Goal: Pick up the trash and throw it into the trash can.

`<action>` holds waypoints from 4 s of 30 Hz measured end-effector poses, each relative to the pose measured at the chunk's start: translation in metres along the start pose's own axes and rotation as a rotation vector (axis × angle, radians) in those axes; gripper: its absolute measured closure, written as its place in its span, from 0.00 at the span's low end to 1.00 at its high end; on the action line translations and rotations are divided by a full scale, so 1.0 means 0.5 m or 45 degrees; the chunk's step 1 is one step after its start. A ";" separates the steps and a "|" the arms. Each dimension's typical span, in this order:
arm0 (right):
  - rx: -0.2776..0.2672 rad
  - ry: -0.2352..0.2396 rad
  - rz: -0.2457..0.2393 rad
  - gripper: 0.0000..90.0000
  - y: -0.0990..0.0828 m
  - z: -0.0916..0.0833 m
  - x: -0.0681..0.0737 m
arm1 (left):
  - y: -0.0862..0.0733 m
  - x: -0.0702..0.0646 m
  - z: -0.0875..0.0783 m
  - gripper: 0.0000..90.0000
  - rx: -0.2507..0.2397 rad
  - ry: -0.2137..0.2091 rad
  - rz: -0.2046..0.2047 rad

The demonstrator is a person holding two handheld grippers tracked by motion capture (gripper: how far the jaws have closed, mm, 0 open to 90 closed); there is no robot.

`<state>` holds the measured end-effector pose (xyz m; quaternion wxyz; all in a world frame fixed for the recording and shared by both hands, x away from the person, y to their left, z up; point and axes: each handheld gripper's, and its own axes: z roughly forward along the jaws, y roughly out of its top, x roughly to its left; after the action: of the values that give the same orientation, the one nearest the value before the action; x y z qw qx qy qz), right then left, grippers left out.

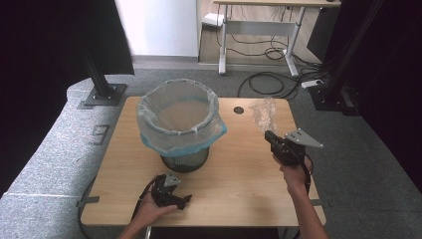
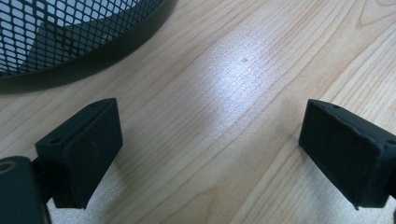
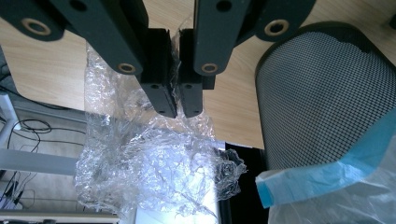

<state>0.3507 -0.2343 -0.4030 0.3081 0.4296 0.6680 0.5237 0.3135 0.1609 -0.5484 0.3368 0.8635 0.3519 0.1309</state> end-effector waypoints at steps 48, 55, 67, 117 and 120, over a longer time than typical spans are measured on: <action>-0.124 0.155 -0.144 0.95 0.159 0.038 0.121 | 0.001 0.001 0.001 0.06 0.007 0.000 0.004; -0.117 0.179 -0.181 0.95 0.185 0.055 0.150 | 0.001 0.001 0.001 0.06 0.006 0.000 0.004; -0.097 0.232 -0.232 0.95 0.216 0.094 0.209 | 0.001 0.001 0.001 0.06 0.004 0.001 0.004; 0.068 0.288 -0.343 0.34 0.226 0.202 0.332 | 0.001 0.001 0.001 0.06 0.004 0.001 0.005; 0.054 0.290 -0.326 0.33 0.223 0.187 0.315 | 0.001 0.001 0.001 0.06 0.004 0.001 0.006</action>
<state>0.3899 -0.0431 -0.3138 0.2856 0.2853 0.7587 0.5113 0.3141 0.1606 -0.5486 0.3350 0.8647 0.3503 0.1314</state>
